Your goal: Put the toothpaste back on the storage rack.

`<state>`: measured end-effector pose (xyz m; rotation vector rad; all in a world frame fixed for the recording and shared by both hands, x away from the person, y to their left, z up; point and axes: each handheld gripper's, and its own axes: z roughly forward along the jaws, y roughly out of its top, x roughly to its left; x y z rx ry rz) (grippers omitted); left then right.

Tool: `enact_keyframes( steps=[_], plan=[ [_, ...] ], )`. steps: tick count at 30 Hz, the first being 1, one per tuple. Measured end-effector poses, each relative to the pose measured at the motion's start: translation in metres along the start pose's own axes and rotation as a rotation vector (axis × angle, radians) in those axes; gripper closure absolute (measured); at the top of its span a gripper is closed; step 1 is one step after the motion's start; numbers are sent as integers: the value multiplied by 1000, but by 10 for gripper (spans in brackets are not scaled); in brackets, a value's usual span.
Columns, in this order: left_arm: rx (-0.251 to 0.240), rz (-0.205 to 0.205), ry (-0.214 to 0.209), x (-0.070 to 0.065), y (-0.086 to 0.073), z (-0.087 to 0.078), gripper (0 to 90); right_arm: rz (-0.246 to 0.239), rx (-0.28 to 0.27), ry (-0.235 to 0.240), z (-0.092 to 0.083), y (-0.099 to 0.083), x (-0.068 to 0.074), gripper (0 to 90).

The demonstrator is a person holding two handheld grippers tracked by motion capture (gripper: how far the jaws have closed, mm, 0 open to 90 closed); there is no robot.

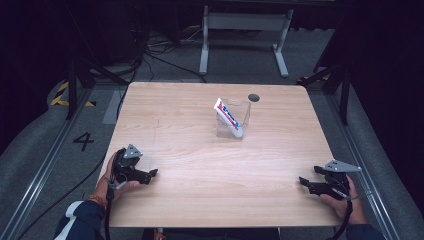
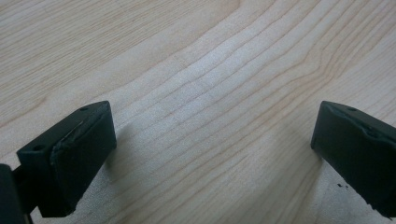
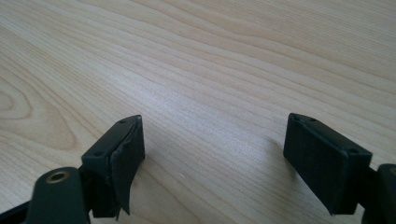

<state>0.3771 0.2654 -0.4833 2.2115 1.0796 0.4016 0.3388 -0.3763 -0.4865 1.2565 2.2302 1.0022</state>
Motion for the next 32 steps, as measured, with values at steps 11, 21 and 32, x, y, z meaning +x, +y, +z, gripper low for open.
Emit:
enact_keyframes(
  steps=[11, 21, 32],
  plan=[
    [1, 1, -1, 0, 0, 0, 4, 5, 0, -6, 0, 0, 0, 207],
    [0, 17, 3, 1, 0, 0, 3, 6, 0, -8, 0, 0, 0, 207],
    [0, 16, 2, 1, 0, 0, 3, 9, 1, -10, 0, 0, 0, 207]
  ],
)
